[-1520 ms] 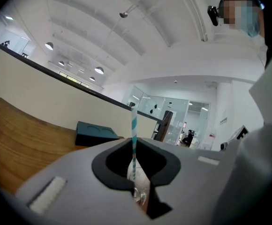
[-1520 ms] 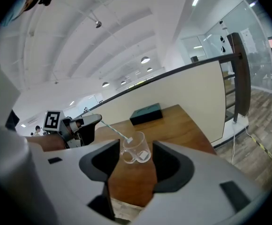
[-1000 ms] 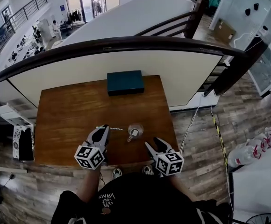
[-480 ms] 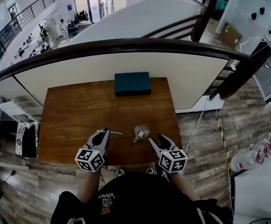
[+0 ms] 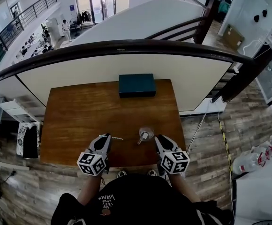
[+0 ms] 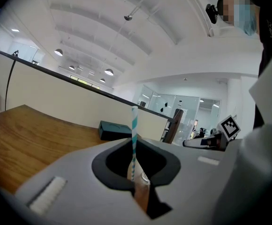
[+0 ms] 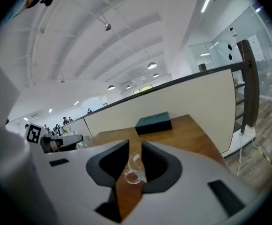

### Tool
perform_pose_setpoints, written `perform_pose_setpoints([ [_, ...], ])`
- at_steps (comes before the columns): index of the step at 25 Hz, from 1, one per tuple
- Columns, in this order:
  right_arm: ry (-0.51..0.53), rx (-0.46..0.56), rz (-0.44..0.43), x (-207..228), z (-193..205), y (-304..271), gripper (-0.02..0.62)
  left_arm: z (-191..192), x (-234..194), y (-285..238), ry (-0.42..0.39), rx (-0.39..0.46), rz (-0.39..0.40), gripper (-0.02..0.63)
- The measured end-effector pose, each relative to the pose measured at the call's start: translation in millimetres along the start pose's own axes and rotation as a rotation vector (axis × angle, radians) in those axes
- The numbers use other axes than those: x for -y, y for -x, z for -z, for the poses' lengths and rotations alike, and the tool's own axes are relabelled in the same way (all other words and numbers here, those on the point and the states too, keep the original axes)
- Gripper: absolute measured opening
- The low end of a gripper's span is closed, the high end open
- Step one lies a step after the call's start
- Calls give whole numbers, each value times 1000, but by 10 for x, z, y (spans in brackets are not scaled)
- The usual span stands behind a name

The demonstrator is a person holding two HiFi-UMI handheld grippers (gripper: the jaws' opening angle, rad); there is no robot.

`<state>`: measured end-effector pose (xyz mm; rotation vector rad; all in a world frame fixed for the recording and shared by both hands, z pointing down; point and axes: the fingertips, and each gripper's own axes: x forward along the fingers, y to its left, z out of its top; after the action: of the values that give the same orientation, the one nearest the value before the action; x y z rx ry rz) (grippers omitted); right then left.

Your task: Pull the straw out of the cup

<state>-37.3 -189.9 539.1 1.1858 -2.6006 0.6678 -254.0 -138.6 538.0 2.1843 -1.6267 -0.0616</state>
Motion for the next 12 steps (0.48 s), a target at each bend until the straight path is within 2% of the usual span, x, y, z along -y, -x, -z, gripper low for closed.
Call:
perform_pose_setpoints([
  [6,19,0,23,-44,22,-21,21,33,-58,34,2,-7,11,32],
  [12,41,-1,63,-69,46,-8,12,38,-93,46,2,-13,29,31],
])
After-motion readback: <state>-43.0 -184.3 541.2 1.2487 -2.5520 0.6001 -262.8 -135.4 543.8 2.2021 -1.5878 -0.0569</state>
